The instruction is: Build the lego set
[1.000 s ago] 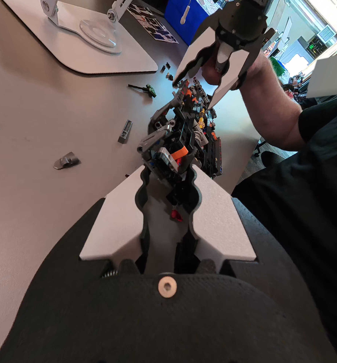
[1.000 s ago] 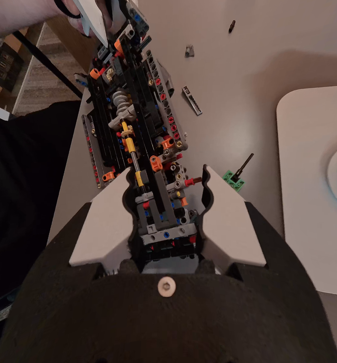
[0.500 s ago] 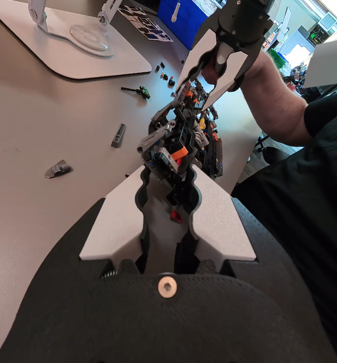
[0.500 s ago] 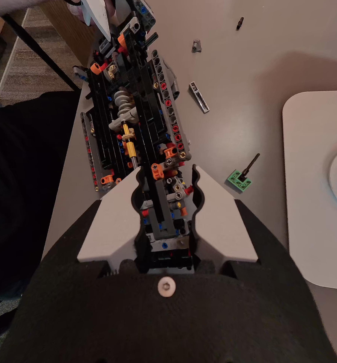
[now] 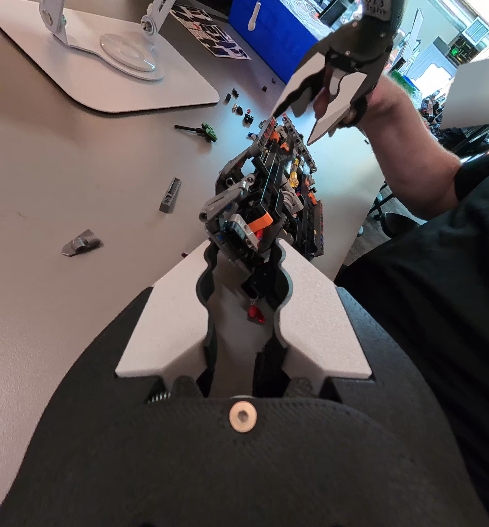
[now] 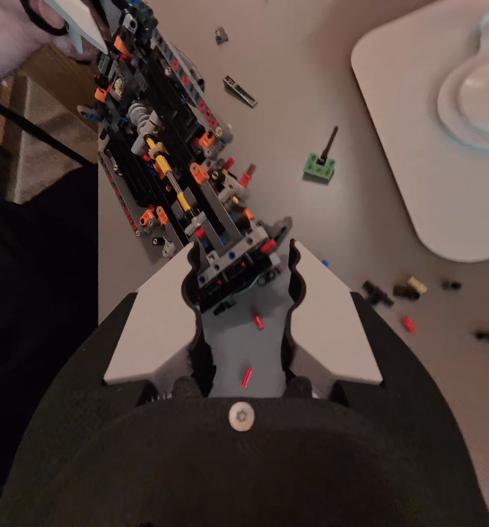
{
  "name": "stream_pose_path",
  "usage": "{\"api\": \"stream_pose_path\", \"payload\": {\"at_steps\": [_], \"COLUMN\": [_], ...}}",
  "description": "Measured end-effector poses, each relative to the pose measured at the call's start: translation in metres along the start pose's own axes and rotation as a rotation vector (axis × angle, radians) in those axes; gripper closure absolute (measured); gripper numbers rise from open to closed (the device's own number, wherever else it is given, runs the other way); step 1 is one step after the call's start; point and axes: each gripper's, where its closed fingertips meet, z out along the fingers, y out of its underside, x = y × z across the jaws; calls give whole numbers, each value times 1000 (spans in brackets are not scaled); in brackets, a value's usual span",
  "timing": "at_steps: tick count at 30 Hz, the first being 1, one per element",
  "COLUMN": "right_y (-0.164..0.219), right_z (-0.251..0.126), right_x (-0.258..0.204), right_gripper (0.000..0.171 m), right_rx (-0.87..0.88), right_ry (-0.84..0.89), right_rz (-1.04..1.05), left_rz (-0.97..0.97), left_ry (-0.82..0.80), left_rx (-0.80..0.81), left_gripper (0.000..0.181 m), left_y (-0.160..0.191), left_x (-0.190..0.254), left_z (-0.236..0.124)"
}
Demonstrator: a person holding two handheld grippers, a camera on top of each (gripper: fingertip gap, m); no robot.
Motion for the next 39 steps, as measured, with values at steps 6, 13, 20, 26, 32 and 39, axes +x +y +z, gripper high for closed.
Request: {"api": "stream_pose_path", "payload": {"at_steps": [6,13,20,26,32,39], "right_y": [21,27,23,13,5,-6], "right_z": [-5,5,4,0,0,2], "right_x": [2,-5,-4,-2,1,5], "right_gripper": [116,117,120,123,123,123], "right_rx": [56,57,95,154,184,237], "right_ry": [-69,-142,-127,-77,-40,3], "right_rz": [202,274,260,204,162,113], "left_rz": [-5,-1,5,56,99,176], "left_ry": [-3,-15,-35,-68,-95,-132], "left_rx": [0,-5,0,18,26,69], "left_gripper": [144,144,144,144,144,144], "left_y": [1,0,-1,-8,-16,-27], "left_x": [-1,0,0,3,2,2], "left_z": [1,2,1,-3,-8,-15]}}
